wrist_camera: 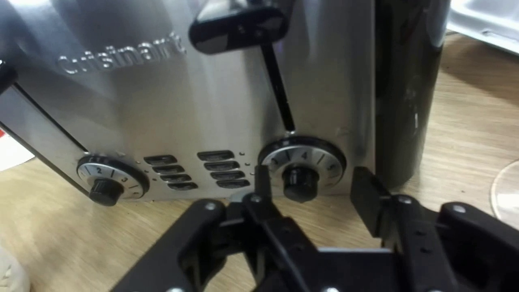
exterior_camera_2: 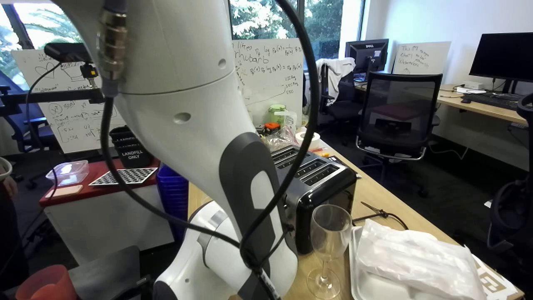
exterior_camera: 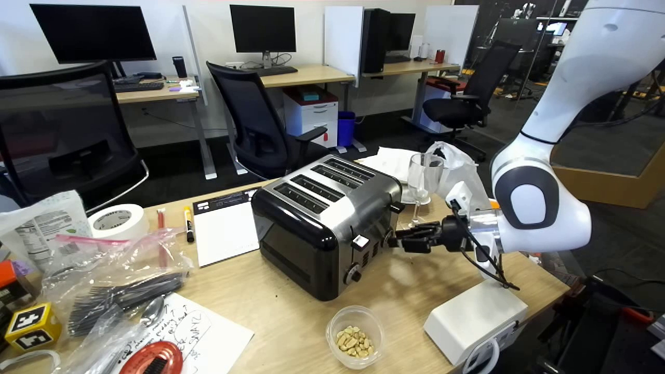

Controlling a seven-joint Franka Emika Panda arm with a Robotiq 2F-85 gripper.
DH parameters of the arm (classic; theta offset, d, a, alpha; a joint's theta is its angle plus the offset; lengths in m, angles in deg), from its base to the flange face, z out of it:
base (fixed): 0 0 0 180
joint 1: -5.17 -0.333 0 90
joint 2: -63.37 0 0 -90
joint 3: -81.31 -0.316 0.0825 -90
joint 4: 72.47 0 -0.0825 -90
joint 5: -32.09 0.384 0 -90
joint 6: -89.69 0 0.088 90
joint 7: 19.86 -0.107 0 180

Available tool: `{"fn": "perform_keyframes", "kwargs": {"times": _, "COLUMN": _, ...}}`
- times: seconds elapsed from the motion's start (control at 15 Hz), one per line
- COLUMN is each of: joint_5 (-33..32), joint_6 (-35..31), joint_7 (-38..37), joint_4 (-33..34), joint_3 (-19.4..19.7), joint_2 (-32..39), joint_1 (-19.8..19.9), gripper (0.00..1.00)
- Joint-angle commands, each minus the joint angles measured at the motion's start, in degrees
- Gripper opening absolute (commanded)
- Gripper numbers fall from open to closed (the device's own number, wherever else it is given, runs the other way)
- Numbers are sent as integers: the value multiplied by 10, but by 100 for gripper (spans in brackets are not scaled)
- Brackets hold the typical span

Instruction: Turn the right knob on the toaster clockwise

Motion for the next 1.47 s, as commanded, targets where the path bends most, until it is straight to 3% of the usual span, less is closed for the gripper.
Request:
{"fn": "perform_keyframes", "kwargs": {"times": 0.0, "joint_5": 0, "joint_6": -20, "joint_7": 14, "joint_4": 8, "joint_3": -22, "joint_2": 12, "joint_1": 24, "gripper": 64}}
{"fn": "perform_keyframes", "kwargs": {"times": 0.27, "joint_5": 0, "joint_6": -24, "joint_7": 15, "joint_4": 8, "joint_3": -23, "joint_2": 12, "joint_1": 30, "gripper": 61}}
{"fn": "perform_keyframes", "kwargs": {"times": 0.4, "joint_5": 0, "joint_6": -25, "joint_7": 14, "joint_4": 9, "joint_3": -24, "joint_2": 12, "joint_1": 32, "gripper": 36}}
{"fn": "perform_keyframes", "kwargs": {"times": 0.73, "joint_5": -1, "joint_6": -29, "joint_7": 15, "joint_4": 11, "joint_3": -31, "joint_2": 14, "joint_1": 32, "gripper": 4}}
{"fn": "perform_keyframes", "kwargs": {"times": 1.4, "joint_5": 0, "joint_6": -26, "joint_7": -2, "joint_4": 12, "joint_3": -41, "joint_2": 17, "joint_1": 25, "gripper": 6}}
